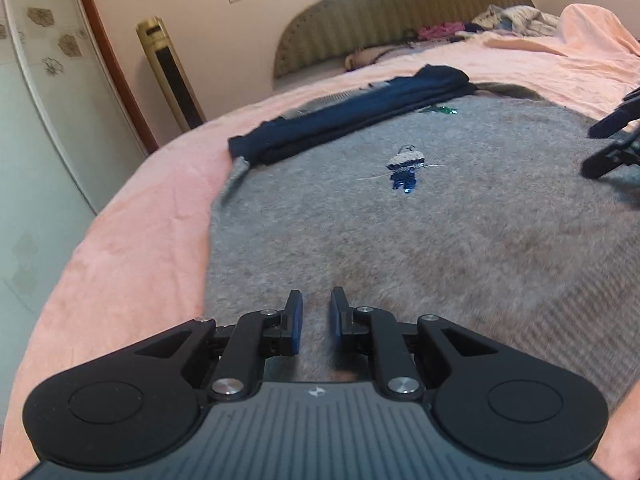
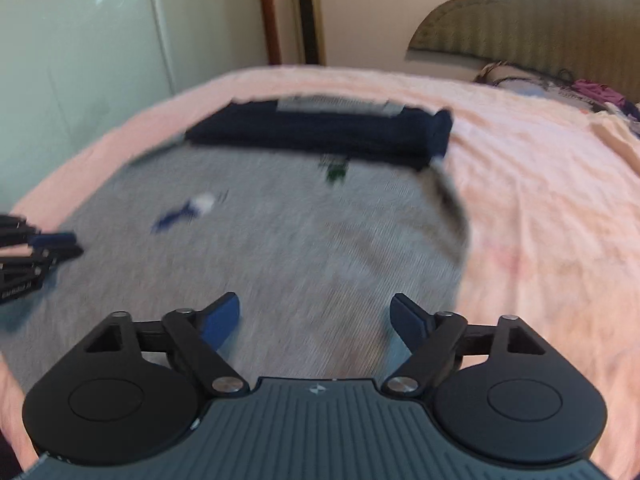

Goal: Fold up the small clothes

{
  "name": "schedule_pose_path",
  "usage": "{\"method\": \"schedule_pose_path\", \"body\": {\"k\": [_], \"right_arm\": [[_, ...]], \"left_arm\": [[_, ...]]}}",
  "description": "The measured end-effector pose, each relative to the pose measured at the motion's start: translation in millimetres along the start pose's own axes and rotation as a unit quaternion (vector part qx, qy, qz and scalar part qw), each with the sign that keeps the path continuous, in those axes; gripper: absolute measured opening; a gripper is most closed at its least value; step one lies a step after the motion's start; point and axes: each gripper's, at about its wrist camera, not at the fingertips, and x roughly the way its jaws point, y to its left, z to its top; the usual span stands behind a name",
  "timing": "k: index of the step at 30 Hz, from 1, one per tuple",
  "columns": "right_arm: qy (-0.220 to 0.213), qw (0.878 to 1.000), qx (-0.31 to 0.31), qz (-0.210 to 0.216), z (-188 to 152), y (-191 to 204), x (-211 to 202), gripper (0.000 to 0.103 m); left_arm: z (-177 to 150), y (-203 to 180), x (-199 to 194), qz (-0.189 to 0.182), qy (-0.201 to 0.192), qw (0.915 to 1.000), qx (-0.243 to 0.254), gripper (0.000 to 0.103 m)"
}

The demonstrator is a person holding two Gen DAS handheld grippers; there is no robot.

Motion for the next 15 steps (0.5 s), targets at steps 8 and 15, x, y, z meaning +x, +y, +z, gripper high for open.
{"method": "schedule_pose_path", "body": {"k": [8,15], "right_arm": [[-0.010,0.996,0.091,0.008,-29,-27,-55,0.088],[0.021,0.912,0.366,0.184,-83,-103,-92,0.089]], "left_arm": [[-14,66,-30,-0.023,0.042,0.9841,-0.171,0.083],[-90,148,-30,-0.315,0.081,0.7948,-0.512,0.090]]}}
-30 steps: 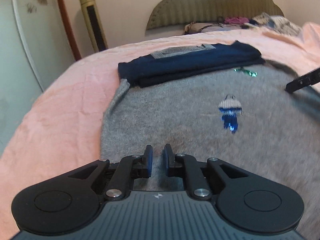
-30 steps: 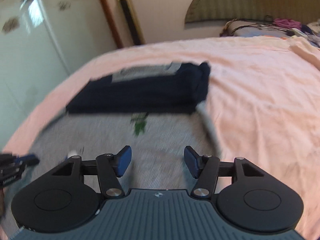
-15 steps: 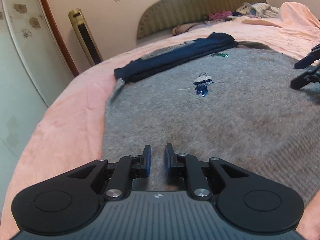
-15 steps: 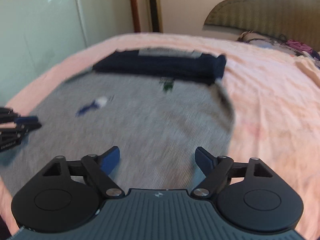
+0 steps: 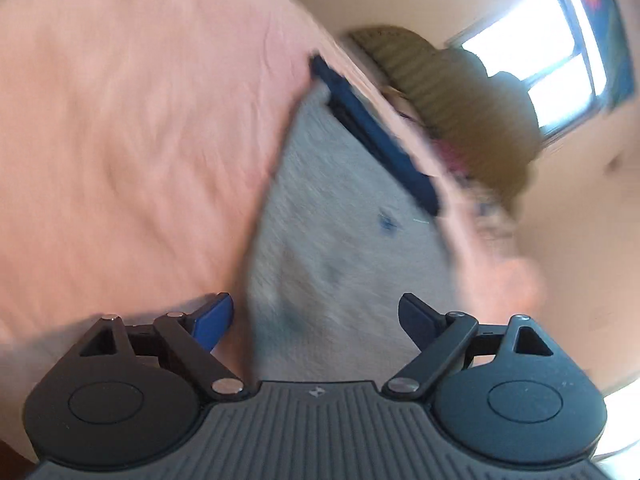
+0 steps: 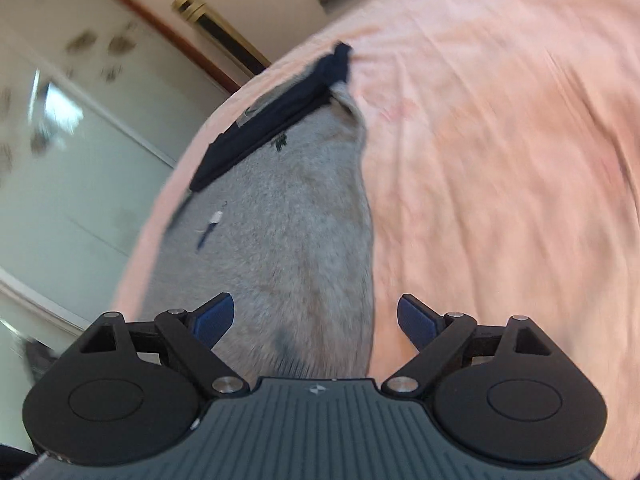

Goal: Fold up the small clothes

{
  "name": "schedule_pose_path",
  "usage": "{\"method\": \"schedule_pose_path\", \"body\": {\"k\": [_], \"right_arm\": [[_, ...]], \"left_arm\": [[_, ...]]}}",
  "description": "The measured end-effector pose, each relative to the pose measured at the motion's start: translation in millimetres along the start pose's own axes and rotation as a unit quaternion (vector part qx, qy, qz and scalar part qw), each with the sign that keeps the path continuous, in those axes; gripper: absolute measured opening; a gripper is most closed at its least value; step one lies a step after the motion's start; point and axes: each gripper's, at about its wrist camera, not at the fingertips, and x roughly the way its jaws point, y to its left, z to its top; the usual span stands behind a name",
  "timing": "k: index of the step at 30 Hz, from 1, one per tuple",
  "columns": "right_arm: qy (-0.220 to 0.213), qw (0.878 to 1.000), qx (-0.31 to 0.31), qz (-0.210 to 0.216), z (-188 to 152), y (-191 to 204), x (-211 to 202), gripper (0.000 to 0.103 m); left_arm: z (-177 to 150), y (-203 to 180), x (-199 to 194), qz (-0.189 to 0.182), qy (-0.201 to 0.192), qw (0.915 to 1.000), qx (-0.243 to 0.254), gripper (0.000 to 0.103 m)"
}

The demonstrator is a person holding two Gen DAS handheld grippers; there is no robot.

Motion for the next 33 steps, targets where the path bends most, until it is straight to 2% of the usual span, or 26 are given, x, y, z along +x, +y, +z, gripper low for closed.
{"method": "schedule_pose_path", "body": {"k": [1,3,6,10,13,14,15,16,17,18,19,22,24,28,33], "right_arm": [[0.018,0.999,0.019,0.024,-3,-5,1,0.089],[0.054,0.997,0.025,0.057,-11,-4,8,0.089],[0.083,0.994,0.007,0.078,-18,9,17,0.096],[0.079,0.992,0.025,0.093,-20,8,19,0.095],[0.074,0.993,0.030,0.092,-16,9,26,0.093],[0.073,0.993,0.030,0.093,-15,10,29,0.090],[0.075,0.993,0.026,0.089,-14,11,32,0.089],[0.077,0.994,0.018,0.080,-9,13,37,0.081],[0.078,0.994,0.013,0.071,-7,14,41,0.066],[0.081,0.995,0.007,0.060,-5,11,43,0.053],[0.089,0.995,0.002,0.041,-6,9,49,0.013],[0.082,0.995,0.002,0.057,-13,3,51,0.011],[0.072,0.996,-0.008,0.055,-17,6,41,0.011],[0.064,0.994,-0.029,0.085,-25,16,18,0.011],[0.066,0.993,-0.032,0.090,-37,15,-3,0.010]], "left_arm": [[-2,7,0,-0.034,0.008,0.9990,-0.028,0.090],[-4,7,2,-0.055,0.017,0.9976,-0.039,0.090],[-6,6,10,-0.083,0.034,0.9947,-0.051,0.090],[-4,-3,18,-0.060,0.042,0.9968,-0.034,0.089],[-2,-13,30,-0.014,0.053,0.9985,0.000,0.074],[-3,-14,31,-0.001,0.055,0.9985,0.010,0.061],[-3,-16,34,0.018,0.057,0.9980,0.021,0.039],[-3,-17,38,0.041,0.060,0.9970,0.027,0.028],[-2,-16,41,0.062,0.061,0.9958,0.027,0.005],[-1,-15,43,0.070,0.061,0.9953,0.027,0.005],[-1,-15,42,0.070,0.058,0.9955,0.028,0.005],[-4,-25,30,0.083,0.042,0.9938,0.061,0.004],[-4,-32,16,0.058,0.029,0.9950,0.076,0.004],[-2,-36,-16,0.026,0.000,0.9953,0.093,0.004],[-13,-31,-39,0.026,-0.003,0.9948,0.098,0.003]]}}
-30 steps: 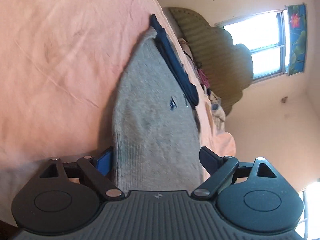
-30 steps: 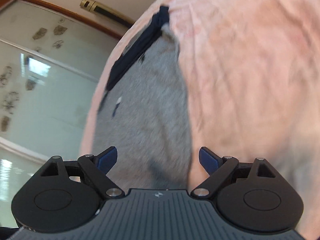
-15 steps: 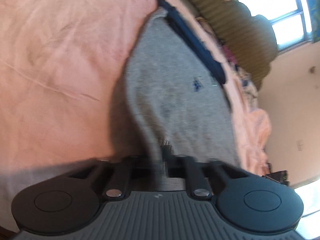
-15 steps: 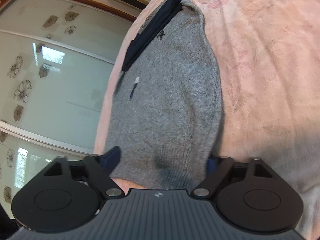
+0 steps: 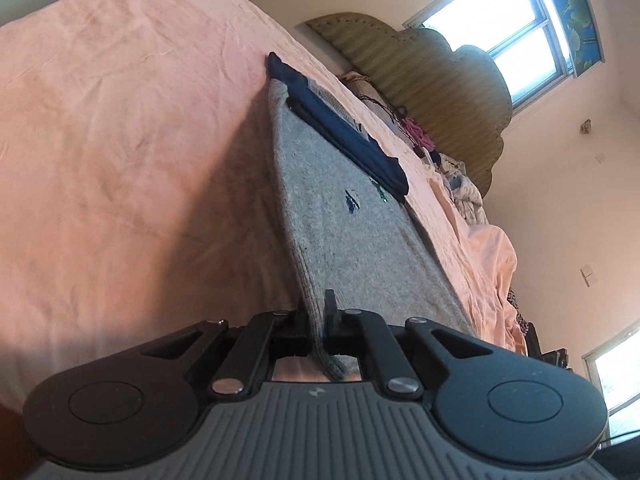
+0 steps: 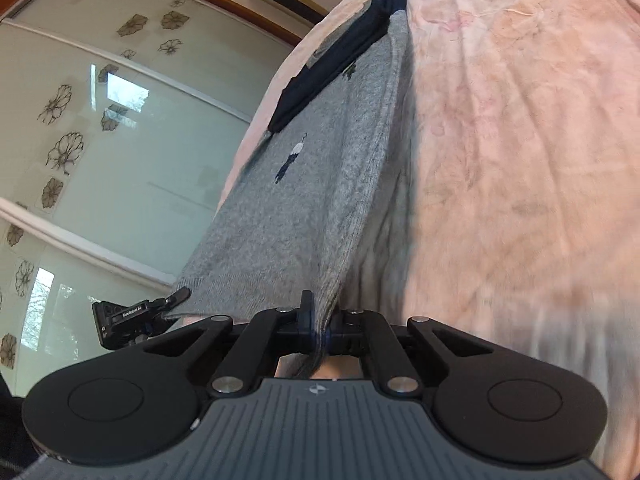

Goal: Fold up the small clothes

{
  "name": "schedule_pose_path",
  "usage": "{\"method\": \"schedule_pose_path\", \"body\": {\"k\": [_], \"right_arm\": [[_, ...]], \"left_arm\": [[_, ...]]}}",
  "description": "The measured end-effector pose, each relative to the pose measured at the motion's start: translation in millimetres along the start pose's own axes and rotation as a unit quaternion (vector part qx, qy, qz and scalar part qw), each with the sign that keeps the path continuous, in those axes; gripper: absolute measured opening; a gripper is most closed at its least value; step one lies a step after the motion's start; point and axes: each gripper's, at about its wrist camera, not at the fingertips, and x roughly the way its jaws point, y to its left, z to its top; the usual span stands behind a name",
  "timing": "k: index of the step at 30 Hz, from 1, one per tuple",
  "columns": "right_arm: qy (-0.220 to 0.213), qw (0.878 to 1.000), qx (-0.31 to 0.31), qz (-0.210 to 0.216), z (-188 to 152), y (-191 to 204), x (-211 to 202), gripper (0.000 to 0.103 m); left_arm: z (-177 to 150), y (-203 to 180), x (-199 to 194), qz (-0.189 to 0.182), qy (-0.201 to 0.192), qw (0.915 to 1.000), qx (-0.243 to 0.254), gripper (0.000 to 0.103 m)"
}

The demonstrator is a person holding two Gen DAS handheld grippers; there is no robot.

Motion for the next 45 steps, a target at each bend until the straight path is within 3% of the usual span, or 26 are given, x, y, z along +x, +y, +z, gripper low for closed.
{"method": "schedule_pose_path", "body": {"k": [8,16,19,21,26,28,34,37,39,40,43,45], "right_arm": [[0.002,0.999,0.038,0.005,-24,-17,-10,0.010],[0.007,0.999,0.044,0.002,-24,-15,-6,0.010],[0.024,0.997,0.065,-0.023,-20,-29,1,0.017],[0.012,0.996,0.087,-0.005,-18,-38,-3,0.021],[-0.023,0.995,0.099,0.019,-11,-39,-8,0.049],[-0.025,0.994,0.101,0.025,-5,-37,-1,0.055],[-0.008,0.995,0.091,0.031,10,-27,23,0.057],[-0.010,0.996,0.090,0.022,12,-26,25,0.052],[-0.020,0.995,0.100,-0.004,12,-29,30,0.023],[-0.017,0.995,0.100,-0.020,11,-31,36,0.011],[-0.035,0.995,0.097,0.010,9,-28,37,0.011],[-0.045,0.994,0.083,0.053,8,-19,29,0.011]], "left_arm": [[-18,21,5,0.012,0.021,0.9988,-0.042,0.003],[-14,26,12,0.014,0.039,0.9982,-0.042,0.004],[-10,23,22,0.035,0.049,0.9980,-0.019,0.004],[-8,24,30,0.044,0.059,0.9972,-0.009,0.006],[-1,35,45,0.013,0.064,0.9970,-0.041,0.010],[3,35,50,0.005,0.064,0.9966,-0.051,0.013],[7,41,51,-0.009,0.067,0.9940,-0.086,0.019],[4,39,50,-0.001,0.060,0.9944,-0.087,0.018],[4,27,52,0.043,0.048,0.9959,-0.063,0.005],[4,19,51,0.058,0.035,0.9965,-0.050,0.005],[8,-1,33,0.010,0.011,0.9998,-0.014,0.004],[11,-13,14,-0.021,-0.014,0.9997,0.008,0.004]]}}
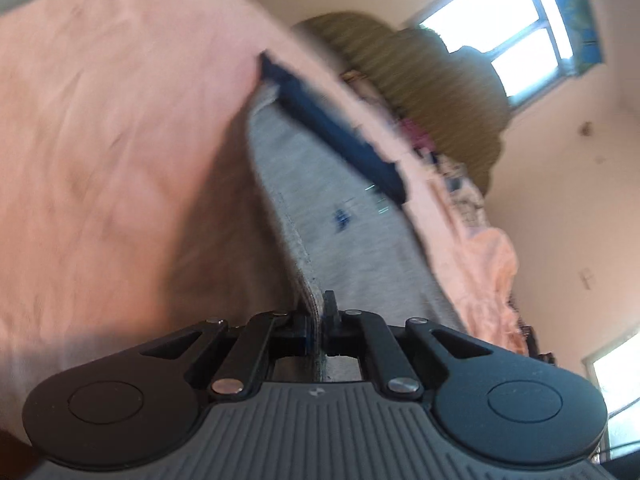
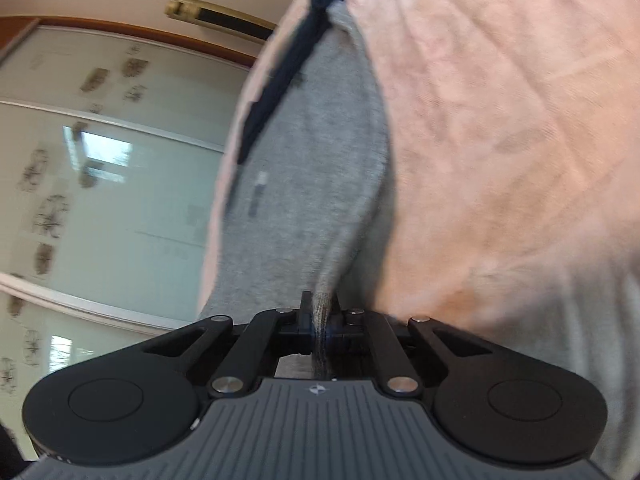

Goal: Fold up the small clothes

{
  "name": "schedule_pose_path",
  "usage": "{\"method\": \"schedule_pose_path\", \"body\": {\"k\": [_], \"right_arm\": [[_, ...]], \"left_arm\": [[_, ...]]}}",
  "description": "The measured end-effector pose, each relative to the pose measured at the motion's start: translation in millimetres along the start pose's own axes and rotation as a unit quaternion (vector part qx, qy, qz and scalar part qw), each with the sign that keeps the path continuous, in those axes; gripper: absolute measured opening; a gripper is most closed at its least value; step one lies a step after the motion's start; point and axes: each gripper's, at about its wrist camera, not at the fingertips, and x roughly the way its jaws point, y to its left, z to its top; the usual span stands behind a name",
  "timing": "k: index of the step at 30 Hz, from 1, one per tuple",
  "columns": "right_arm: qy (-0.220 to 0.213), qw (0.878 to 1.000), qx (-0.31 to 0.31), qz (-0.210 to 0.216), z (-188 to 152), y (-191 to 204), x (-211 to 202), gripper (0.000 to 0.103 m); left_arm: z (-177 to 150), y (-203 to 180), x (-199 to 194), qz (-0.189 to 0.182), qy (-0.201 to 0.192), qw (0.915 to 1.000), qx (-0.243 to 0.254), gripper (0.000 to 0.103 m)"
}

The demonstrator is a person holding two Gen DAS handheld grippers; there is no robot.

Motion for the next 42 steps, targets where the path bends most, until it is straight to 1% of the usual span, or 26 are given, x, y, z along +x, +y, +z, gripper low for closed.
{"method": "schedule_pose_path", "body": {"k": [1,3,7,11,14,16,18,20,22,23,24,25,26,28,30,31,32,33,34,35,36,37,38,39,40,42], "right_arm": [[-0.002,1.000,-0.012,0.011,0,7,-4,0.011],[0.002,0.999,-0.039,0.025,-2,21,-12,0.011],[0.002,0.997,-0.062,0.035,-8,36,-31,0.011],[0.002,0.998,-0.051,0.040,-16,33,-51,0.011],[0.008,0.998,-0.037,0.040,-24,25,-55,0.011],[-0.003,0.999,-0.024,0.045,-20,18,-52,0.011],[-0.019,0.998,-0.022,0.054,-12,20,-47,0.011],[-0.034,0.997,-0.023,0.069,7,24,-39,0.011],[-0.054,0.996,-0.037,0.064,36,32,-26,0.011],[-0.065,0.996,-0.031,0.061,53,31,-20,0.011],[-0.076,0.995,-0.020,0.067,70,28,-11,0.011],[-0.090,0.993,-0.007,0.069,88,21,-2,0.011],[-0.106,0.993,0.014,0.055,103,12,8,0.012],[-0.137,0.988,0.063,0.025,130,-12,26,0.018],[-0.145,0.986,0.081,-0.032,145,-25,39,0.051],[-0.151,0.984,0.081,-0.046,146,-25,40,0.069],[-0.155,0.985,0.062,-0.040,145,-20,38,0.072],[-0.156,0.986,0.036,-0.043,143,-12,35,0.075],[-0.161,0.986,0.008,-0.052,141,-4,31,0.079],[-0.166,0.984,-0.028,-0.063,134,4,25,0.082],[-0.173,0.980,-0.062,-0.080,132,12,22,0.082],[-0.177,0.974,-0.092,-0.105,131,20,22,0.082],[-0.176,0.968,-0.121,-0.134,135,27,24,0.082],[-0.169,0.962,-0.148,-0.154,136,34,29,0.082],[-0.158,0.957,-0.173,-0.169,136,42,36,0.082],[-0.129,0.940,-0.233,-0.211,132,61,60,0.082]], "left_arm": [[2,-3,-8,-0.009,-0.010,0.9999,0.006,0.004],[2,-3,-19,-0.011,-0.018,0.9997,0.010,0.004],[-11,14,-30,-0.006,-0.014,0.9997,-0.018,0.003],[-29,24,-37,-0.018,-0.002,0.9989,-0.044,0.003],[-30,31,-26,-0.016,0.013,0.9986,-0.049,0.004],[-18,31,-17,-0.027,0.013,0.9983,-0.051,0.004],[1,25,-9,-0.035,-0.001,0.9985,-0.042,0.004],[30,13,5,-0.048,-0.020,0.9983,-0.025,0.004],[62,6,28,-0.036,-0.035,0.9986,-0.017,0.004],[78,7,41,-0.041,-0.038,0.9983,-0.019,0.004],[92,10,57,-0.030,-0.039,0.9985,-0.026,0.004],[104,17,74,0.002,-0.039,0.9984,-0.042,0.005],[112,26,89,0.020,-0.037,0.9971,-0.064,0.005],[122,35,111,0.039,-0.023,0.9960,-0.078,0.007],[124,30,115,0.065,-0.010,0.9959,-0.063,0.015],[121,23,107,0.069,-0.022,0.9968,-0.033,0.018],[118,12,96,0.084,-0.044,0.9954,0.009,0.033],[113,-1,85,0.113,-0.076,0.9891,0.056,0.054],[106,-13,76,0.148,-0.115,0.9769,0.103,0.066],[97,-26,71,0.184,-0.151,0.9578,0.160,0.083],[89,-37,73,0.218,-0.167,0.9361,0.219,0.085],[84,-48,84,0.256,-0.169,0.9106,0.277,0.085],[78,-56,95,0.285,-0.166,0.8877,0.322,0.085],[71,-61,108,0.302,-0.157,0.8687,0.359,0.085],[63,-67,124,0.324,-0.146,0.8470,0.396,0.085],[47,-76,154,0.357,-0.119,0.8062,0.457,0.085]]}}
